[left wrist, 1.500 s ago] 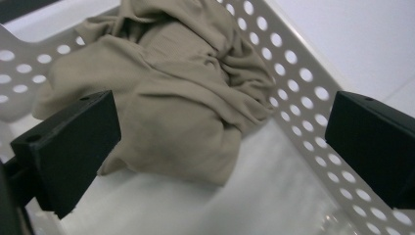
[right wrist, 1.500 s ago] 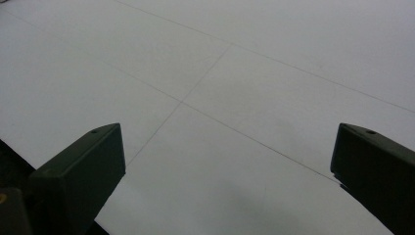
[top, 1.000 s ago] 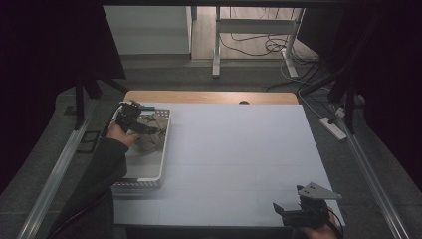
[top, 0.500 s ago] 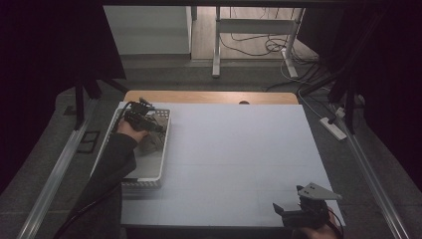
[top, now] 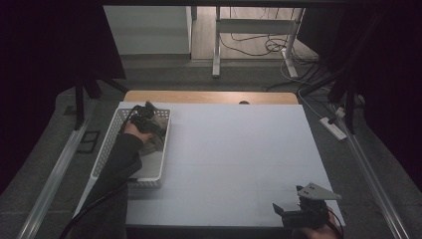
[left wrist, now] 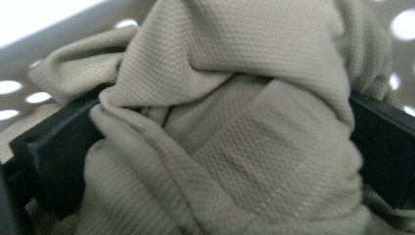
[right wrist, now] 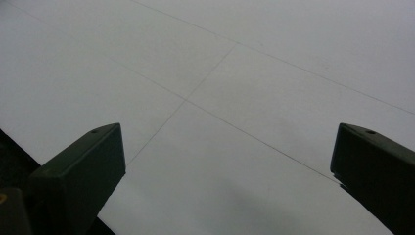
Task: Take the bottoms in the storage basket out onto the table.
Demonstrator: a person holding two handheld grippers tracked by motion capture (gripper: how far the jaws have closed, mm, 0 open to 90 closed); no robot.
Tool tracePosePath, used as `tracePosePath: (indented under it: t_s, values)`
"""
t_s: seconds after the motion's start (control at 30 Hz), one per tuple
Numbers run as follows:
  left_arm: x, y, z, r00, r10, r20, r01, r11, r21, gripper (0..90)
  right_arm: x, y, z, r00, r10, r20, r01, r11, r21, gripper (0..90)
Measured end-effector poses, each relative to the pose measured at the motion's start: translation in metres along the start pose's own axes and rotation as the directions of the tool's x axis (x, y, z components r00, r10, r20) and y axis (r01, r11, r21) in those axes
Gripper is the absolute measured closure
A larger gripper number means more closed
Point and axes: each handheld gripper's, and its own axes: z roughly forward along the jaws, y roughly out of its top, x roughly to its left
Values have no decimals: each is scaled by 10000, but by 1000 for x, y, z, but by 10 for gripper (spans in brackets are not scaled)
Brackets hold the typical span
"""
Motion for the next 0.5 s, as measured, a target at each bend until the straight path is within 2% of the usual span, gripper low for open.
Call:
tracePosePath:
  t_s: [0.1, 0.23, 0.27, 0.3, 0.4, 0.5]
  values:
    - [-4, 1, 4, 9992, 211, -342, -204, 9996, 206, 0, 1, 0, 0, 10000, -24, 15, 24, 10000, 39, 4]
    - [-5, 1, 4, 9993, 274, -271, -268, 9994, 202, 35, 1, 0, 1, 10000, -84, 40, 84, 9999, 72, 4]
    - [-5, 1, 3, 9992, 302, -253, -297, 9994, 193, 93, 2, 0, 1, 9999, -104, 35, 104, 9999, 88, 4]
    - [-6, 1, 2, 9991, 363, -231, -358, 9991, 210, 93, 2, 0, 1, 9999, -104, 35, 104, 9999, 88, 4]
    - [-9, 1, -1, 9989, 410, -212, -408, 9991, 132, 173, 2, 0, 1, 9999, -142, 42, 141, 9998, 117, 4]
    - [-10, 0, -4, 9993, 379, -66, -378, 9992, 127, 285, 2, 0, 1, 9999, -158, 49, 158, 9998, 105, 4]
